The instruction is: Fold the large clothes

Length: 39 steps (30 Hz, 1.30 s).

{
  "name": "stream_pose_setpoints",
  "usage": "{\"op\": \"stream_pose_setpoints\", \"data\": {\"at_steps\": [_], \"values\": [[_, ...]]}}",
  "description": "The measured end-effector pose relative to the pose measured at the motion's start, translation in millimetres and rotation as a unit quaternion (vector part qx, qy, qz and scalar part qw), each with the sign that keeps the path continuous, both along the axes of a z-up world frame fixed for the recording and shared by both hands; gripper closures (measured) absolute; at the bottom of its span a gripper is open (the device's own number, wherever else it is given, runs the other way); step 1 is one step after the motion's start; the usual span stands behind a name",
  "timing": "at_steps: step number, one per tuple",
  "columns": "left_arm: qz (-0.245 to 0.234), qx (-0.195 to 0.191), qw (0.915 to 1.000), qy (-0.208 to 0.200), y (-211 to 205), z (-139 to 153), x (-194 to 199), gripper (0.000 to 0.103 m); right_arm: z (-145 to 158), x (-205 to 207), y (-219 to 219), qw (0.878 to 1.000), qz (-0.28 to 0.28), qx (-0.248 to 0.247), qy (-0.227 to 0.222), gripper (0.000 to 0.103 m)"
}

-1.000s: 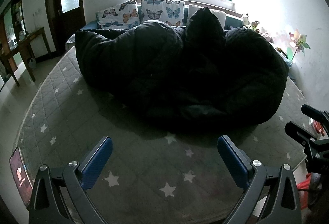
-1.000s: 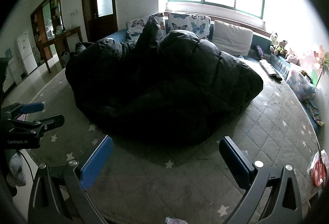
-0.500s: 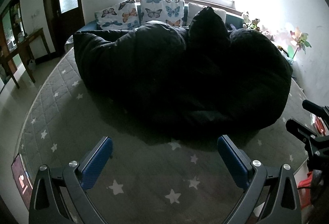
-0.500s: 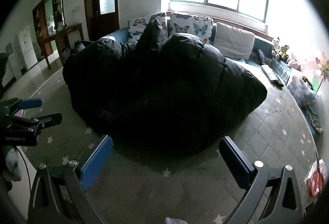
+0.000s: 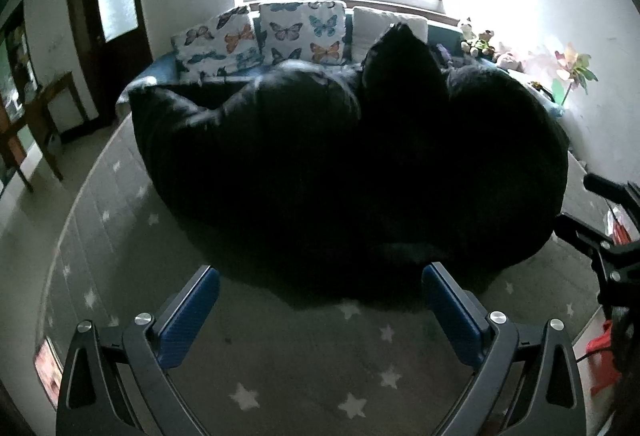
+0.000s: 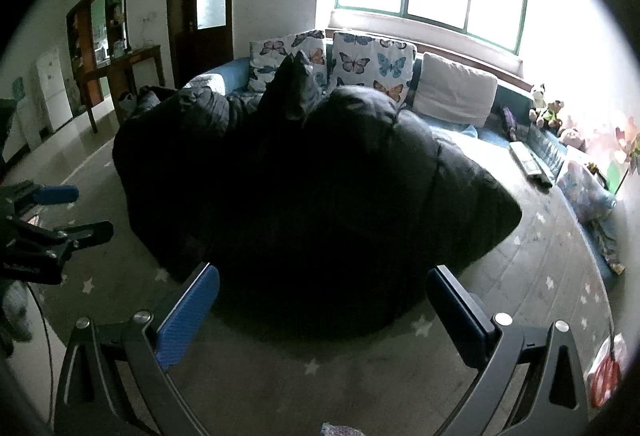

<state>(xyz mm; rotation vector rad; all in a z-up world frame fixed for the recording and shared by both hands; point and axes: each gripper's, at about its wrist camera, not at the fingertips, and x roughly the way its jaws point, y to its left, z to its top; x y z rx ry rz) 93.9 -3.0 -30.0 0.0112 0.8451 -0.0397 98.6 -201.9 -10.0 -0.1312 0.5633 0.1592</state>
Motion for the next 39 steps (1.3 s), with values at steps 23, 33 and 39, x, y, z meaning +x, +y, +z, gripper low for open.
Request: {"op": "stream_pose_setpoints", "data": {"at_steps": [23, 33, 39], "values": [[-0.106, 0.127, 0.9862, -0.003, -6.6, 15.8, 152.7, 0.048, 15.6, 91.3, 11.2, 0.991, 0.018, -0.136, -0.004, 0.052], [-0.127, 0.078, 0.9887, -0.015, 23.3, 34.9, 107.9, 0.085, 46.5, 19.7, -27.2, 0.997, 0.068, -0.028, -0.031, 0.069], [-0.125, 0.057, 0.9906, -0.005, 61.4, 44.3, 41.8, 0.086, 45.7, -29.8, -45.3, 0.994, 0.108, 0.003, -0.032, 0.069]]}}
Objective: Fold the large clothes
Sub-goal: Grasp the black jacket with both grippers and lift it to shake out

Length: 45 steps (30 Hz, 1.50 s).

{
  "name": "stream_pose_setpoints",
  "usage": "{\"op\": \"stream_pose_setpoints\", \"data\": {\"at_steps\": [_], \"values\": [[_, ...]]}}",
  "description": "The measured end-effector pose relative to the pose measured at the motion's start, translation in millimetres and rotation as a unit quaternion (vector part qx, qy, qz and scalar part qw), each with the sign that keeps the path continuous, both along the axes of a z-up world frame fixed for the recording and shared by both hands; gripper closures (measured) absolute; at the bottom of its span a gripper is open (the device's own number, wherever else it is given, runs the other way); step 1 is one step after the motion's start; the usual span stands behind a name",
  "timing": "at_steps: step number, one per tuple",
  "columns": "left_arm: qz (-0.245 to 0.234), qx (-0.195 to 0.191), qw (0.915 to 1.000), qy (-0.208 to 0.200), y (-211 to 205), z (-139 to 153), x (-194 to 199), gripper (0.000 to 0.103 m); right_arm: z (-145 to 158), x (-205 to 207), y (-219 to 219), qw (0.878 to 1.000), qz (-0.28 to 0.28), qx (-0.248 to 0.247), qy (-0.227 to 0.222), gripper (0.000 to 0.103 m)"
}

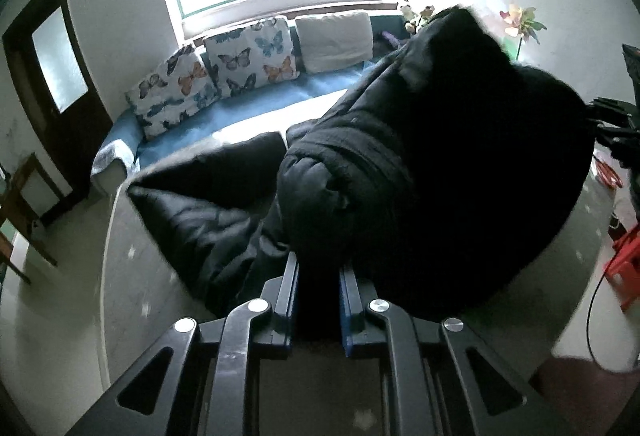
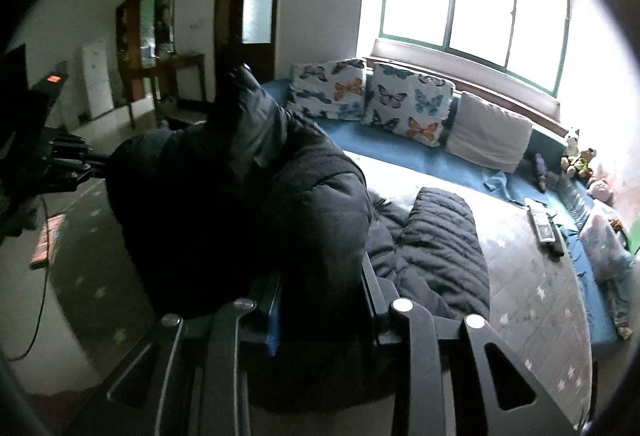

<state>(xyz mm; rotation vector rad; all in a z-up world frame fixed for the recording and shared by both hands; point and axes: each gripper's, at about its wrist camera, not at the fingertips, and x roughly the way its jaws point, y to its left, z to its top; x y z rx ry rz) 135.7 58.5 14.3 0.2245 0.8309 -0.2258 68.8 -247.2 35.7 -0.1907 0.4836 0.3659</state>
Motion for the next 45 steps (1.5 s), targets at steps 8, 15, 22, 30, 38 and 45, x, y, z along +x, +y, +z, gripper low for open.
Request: {"op": "stream_pose_setpoints", "data": {"at_steps": [8, 15, 22, 30, 38, 45], "values": [[0.007, 0.035, 0.9983, 0.047, 28.4, -40.5, -89.0, 0.095, -51.9, -45.5, 3.5, 0.997, 0.029, -0.049, 0.048, 0.069], [0.072, 0.000, 0.9961, 0.050, 75.6, -30.1, -108.8, 0.094, -55.0, -55.8, 9.9, 0.993, 0.024, -0.089, 0.075, 0.065], [0.056, -0.043, 0.9975, -0.009, 62.9, 36.0, -68.5, 0.093, 11.5, -58.8, 15.7, 0.997, 0.025, -0.067, 0.008, 0.054], [0.014, -0.013, 0.9984, 0.054, -7.7, 26.5, 62.4, 0.093, 22.1, 42.5, 49.3, 0.999, 0.033, -0.009, 0.029, 0.048], [-0.058, -0.004, 0.9807, 0.186, -35.2, -63.7, 86.4, 0.093, -55.6, 100.3, 77.7, 0.979, 0.103, 0.013, 0.175, 0.048], [-0.116, 0.082, 0.9563, 0.255, -28.4, -123.0, 0.5, 0.093, -151.9, 48.8, 92.8, 0.948, 0.138, -0.108, 0.266, 0.048]]}}
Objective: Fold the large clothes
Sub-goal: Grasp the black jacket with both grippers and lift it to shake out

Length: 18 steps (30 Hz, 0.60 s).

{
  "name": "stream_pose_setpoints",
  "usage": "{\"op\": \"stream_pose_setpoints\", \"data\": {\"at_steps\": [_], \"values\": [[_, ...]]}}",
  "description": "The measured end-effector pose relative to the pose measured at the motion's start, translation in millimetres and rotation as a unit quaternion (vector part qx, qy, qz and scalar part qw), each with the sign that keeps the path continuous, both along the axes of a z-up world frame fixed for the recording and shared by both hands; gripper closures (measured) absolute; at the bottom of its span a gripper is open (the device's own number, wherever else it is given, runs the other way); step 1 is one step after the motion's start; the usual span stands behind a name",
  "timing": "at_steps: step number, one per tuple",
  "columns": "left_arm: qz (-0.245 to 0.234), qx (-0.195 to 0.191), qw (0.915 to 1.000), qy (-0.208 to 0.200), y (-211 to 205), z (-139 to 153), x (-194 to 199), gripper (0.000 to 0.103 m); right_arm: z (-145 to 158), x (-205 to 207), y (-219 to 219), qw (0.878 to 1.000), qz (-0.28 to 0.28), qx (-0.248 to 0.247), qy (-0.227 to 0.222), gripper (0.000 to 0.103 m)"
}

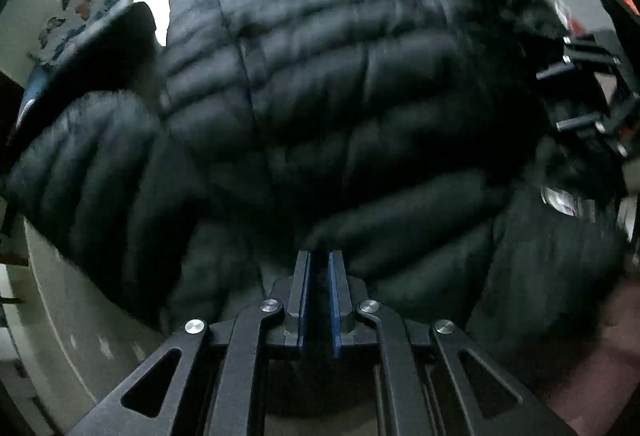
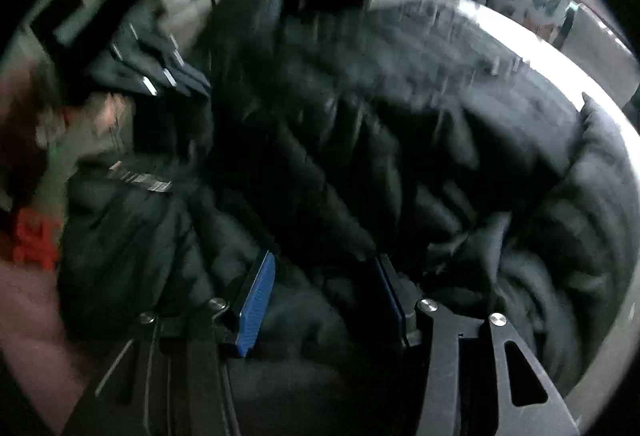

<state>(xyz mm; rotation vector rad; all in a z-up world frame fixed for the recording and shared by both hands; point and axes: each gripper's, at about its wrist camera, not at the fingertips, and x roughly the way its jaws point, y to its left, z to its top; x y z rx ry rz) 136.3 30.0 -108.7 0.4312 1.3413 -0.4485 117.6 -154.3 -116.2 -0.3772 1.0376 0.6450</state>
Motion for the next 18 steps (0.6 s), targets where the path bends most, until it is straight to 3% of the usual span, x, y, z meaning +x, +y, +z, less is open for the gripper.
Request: {"op": "stream_pose_setpoints", "data": {"at_steps": [2, 3, 5, 9, 11, 15, 18], "values": [[-0.005, -0.002, 0.9998, -0.018, 2.7, 6.5, -13.2, 0.093, -5.5, -9.4, 0.7, 0.999, 0.011, -0.015, -0.030, 0.048], [0.007, -0.008, 0.9998, -0.015, 4.8, 11.5, -12.7, 0.093, -1.3, -7.5, 1.0, 0.999, 0.010, -0.019, -0.025, 0.048], [0.030, -0.023, 0.9992, -0.010, 6.6, 26.2, -6.8, 0.093, 14.2, -4.4, -0.1, 1.000, 0.001, -0.013, -0.028, 0.048], [0.042, -0.044, 0.9964, -0.059, -7.1, 61.5, 10.4, 0.093, 56.7, 11.9, 7.8, 0.995, -0.007, -0.010, -0.103, 0.048], [0.049, -0.072, 0.9941, -0.065, -23.4, 71.4, 29.9, 0.092, 63.9, 31.5, 9.5, 0.993, -0.026, 0.006, -0.112, 0.048], [0.045, -0.090, 0.9941, -0.039, -61.4, 41.4, 59.1, 0.091, 43.8, 64.7, 14.7, 0.993, -0.066, 0.023, -0.095, 0.048], [0.027, -0.048, 0.9983, -0.020, -73.3, -1.1, 56.0, 0.091, -0.8, 74.0, 3.1, 0.995, -0.080, -0.001, -0.056, 0.048]]}}
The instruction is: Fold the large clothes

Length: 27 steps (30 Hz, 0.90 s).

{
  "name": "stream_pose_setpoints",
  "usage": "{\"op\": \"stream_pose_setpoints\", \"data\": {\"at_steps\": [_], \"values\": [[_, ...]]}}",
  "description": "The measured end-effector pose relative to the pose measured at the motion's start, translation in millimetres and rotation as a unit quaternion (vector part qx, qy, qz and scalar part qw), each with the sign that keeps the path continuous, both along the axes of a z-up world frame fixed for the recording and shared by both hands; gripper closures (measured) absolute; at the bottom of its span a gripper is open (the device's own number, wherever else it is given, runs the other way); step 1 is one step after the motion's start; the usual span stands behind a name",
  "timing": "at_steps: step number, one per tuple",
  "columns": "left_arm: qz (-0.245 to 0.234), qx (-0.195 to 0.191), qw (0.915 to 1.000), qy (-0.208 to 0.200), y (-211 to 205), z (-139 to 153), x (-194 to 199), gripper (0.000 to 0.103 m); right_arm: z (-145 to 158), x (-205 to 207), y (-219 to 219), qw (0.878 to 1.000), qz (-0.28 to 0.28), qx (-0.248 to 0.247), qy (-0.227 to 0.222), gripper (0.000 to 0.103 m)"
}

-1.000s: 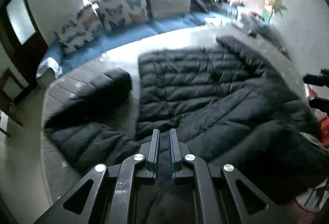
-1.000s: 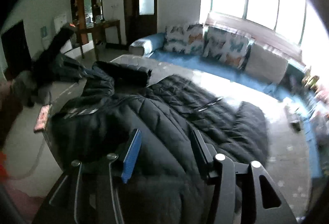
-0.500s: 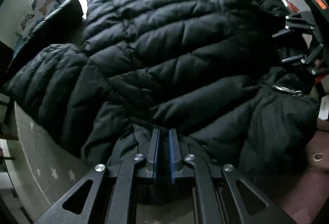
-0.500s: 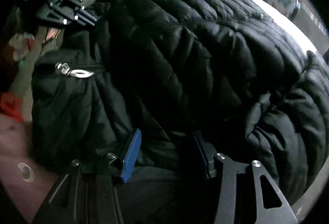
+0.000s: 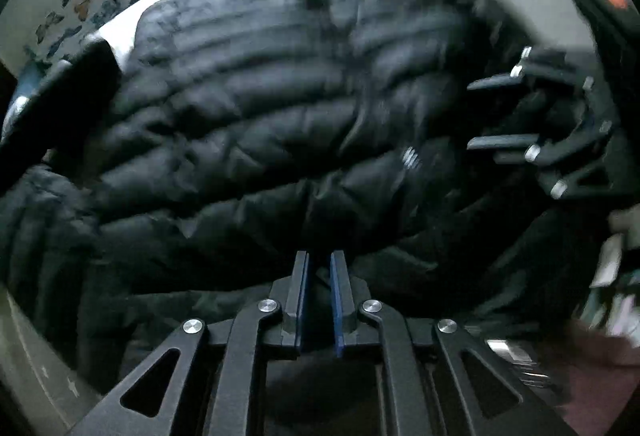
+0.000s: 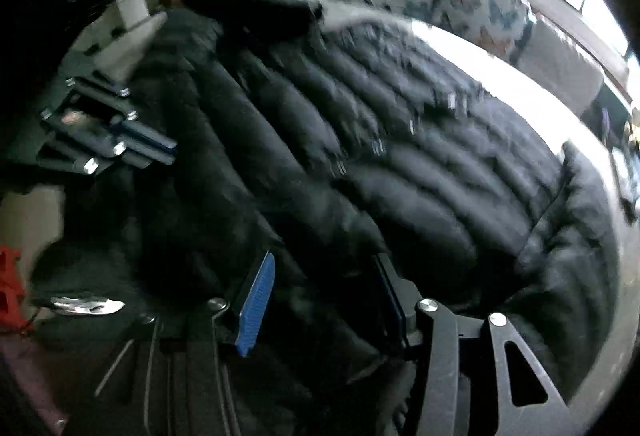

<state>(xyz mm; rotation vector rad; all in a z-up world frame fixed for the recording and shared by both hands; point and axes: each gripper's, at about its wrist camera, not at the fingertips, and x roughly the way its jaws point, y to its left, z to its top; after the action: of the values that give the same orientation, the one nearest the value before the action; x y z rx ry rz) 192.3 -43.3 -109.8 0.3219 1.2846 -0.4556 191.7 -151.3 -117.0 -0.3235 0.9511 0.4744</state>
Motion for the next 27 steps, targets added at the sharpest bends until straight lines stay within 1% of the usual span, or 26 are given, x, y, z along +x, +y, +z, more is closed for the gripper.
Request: {"op": "stream_pose_setpoints", "data": {"at_steps": [1, 2, 4, 6, 7, 9, 12, 13, 14, 15, 16, 17, 18, 19, 20, 21, 22, 23, 24, 26, 27], "values": [[-0.003, -0.003, 0.9999, -0.013, 0.9, -3.2, -1.2, 0.091, -3.7, -5.2, -3.0, 1.000, 0.000, 0.004, -0.003, 0.048], [-0.010, -0.004, 0.9996, -0.026, 0.3, 0.1, -5.0, 0.090, 0.3, -5.9, -5.3, 1.000, 0.002, 0.011, -0.006, 0.048], [-0.005, -0.004, 0.9999, -0.013, 1.5, 6.7, -4.2, 0.090, 11.1, -7.4, -11.4, 1.000, -0.003, 0.012, 0.003, 0.048], [0.004, -0.008, 1.0000, 0.002, 4.5, 15.0, 0.0, 0.090, 25.4, -5.9, -17.5, 1.000, -0.009, 0.011, -0.011, 0.048], [0.009, -0.007, 0.9999, 0.002, 5.6, 21.2, 3.3, 0.090, 30.4, -6.5, -17.9, 1.000, -0.014, 0.008, -0.019, 0.048], [0.021, -0.008, 0.9996, -0.017, 11.1, 37.8, 10.2, 0.090, 38.7, 6.4, -22.6, 0.998, -0.041, -0.005, -0.042, 0.048], [0.056, -0.021, 0.9975, -0.038, 25.6, 58.2, 33.8, 0.090, 42.8, 35.5, -41.8, 0.995, -0.092, -0.013, -0.047, 0.048], [0.065, -0.020, 0.9968, -0.043, 30.9, 62.4, 39.3, 0.089, 40.0, 44.7, -48.2, 0.993, -0.110, -0.021, -0.048, 0.048], [0.078, -0.014, 0.9955, -0.052, 37.4, 66.0, 48.4, 0.087, 37.9, 53.9, -56.3, 0.991, -0.125, -0.030, -0.046, 0.048], [0.090, -0.007, 0.9943, -0.057, 44.5, 66.4, 56.8, 0.082, 33.3, 61.9, -66.7, 0.989, -0.142, -0.030, -0.031, 0.048], [0.109, 0.001, 0.9924, -0.056, 54.4, 66.8, 67.8, 0.078, 28.0, 64.1, -79.4, 0.988, -0.153, -0.026, -0.013, 0.048], [0.119, 0.005, 0.9914, -0.054, 60.9, 65.3, 75.5, 0.071, 24.2, 59.8, -92.9, 0.986, -0.167, -0.026, 0.001, 0.051], [0.130, 0.009, 0.9901, -0.053, 71.1, 64.7, 82.9, 0.068, 17.6, 61.1, -105.3, 0.981, -0.192, -0.036, 0.017, 0.051], [0.144, 0.015, 0.9881, -0.052, 81.8, 64.3, 90.1, 0.068, 14.6, 61.2, -111.6, 0.978, -0.201, -0.044, 0.020, 0.051], [0.150, 0.017, 0.9872, -0.050, 93.4, 65.0, 88.5, 0.068, 11.4, 59.1, -118.5, 0.976, -0.210, -0.055, 0.023, 0.051], [0.159, 0.012, 0.9861, -0.045, 104.4, 65.4, 91.3, 0.068, 8.7, 56.6, -124.1, 0.973, -0.219, -0.065, 0.028, 0.051], [0.167, -0.001, 0.9854, -0.036, 111.8, 64.1, 95.6, 0.068, 5.6, 54.0, -131.3, 0.970, -0.230, -0.073, 0.034, 0.051], [0.175, -0.017, 0.9841, -0.026, 122.3, 60.4, 96.4, 0.065, 3.7, 51.2, -139.7, 0.968, -0.240, -0.066, 0.044, 0.051], [0.184, -0.037, 0.9821, -0.014, 129.4, 58.6, 100.7, 0.061, 3.9, 49.8, -145.9, 0.967, -0.245, -0.049, 0.050, 0.051], [0.198, -0.081, 0.9768, 0.003, 139.5, 57.3, 110.5, 0.056, 9.5, 51.1, -154.6, 0.966, -0.253, -0.021, 0.055, 0.051], [0.202, -0.090, 0.9752, 0.002, 140.4, 57.3, 117.1, 0.053, 14.1, 53.6, -158.6, 0.966, -0.253, 0.009, 0.049, 0.051]]}}
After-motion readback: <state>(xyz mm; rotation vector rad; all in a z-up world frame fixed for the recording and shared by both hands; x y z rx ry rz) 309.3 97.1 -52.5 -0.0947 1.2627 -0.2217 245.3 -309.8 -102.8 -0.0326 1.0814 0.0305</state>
